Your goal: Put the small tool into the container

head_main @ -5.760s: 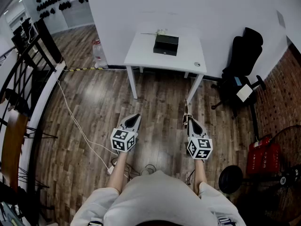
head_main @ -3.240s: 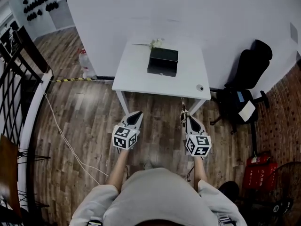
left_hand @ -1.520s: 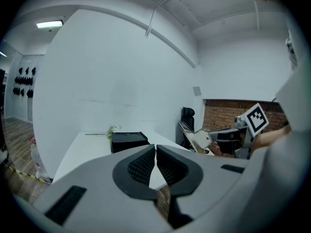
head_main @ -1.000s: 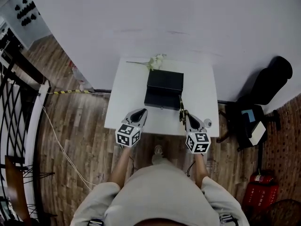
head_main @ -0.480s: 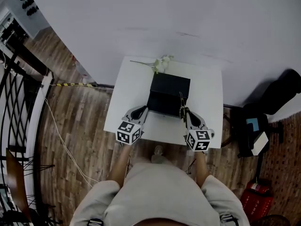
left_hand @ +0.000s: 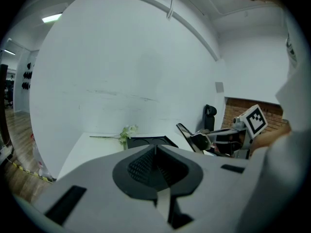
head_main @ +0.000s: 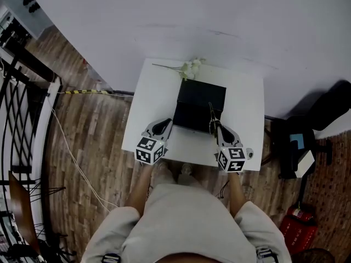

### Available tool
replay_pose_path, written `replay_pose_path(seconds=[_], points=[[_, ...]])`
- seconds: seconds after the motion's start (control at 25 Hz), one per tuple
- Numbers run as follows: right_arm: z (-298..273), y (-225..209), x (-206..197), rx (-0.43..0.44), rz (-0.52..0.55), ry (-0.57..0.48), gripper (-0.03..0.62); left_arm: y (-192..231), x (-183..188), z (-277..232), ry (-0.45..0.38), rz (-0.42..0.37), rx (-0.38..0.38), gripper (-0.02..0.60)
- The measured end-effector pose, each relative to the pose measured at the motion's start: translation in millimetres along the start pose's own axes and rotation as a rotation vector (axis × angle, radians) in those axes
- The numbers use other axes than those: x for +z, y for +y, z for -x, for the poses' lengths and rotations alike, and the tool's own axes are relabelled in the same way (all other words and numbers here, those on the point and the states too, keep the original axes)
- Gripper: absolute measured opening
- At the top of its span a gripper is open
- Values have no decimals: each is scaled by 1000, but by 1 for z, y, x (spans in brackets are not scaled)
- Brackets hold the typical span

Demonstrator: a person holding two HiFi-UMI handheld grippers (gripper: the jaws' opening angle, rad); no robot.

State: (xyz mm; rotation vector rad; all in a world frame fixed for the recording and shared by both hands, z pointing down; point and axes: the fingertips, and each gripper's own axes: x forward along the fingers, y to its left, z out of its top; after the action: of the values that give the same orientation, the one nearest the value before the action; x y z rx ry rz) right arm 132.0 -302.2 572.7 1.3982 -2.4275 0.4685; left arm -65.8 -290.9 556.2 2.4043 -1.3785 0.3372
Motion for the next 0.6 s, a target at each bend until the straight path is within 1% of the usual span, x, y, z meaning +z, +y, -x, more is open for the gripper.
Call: replay_pose_path(seconds=[0.4,0.6], points=[[-18,11,1,-61,-10,21,3,20,3,-18,33,-17,-95,15],[-28,21,-3,-81,11,46,3,33,-2,-21,51,-10,-128,15]])
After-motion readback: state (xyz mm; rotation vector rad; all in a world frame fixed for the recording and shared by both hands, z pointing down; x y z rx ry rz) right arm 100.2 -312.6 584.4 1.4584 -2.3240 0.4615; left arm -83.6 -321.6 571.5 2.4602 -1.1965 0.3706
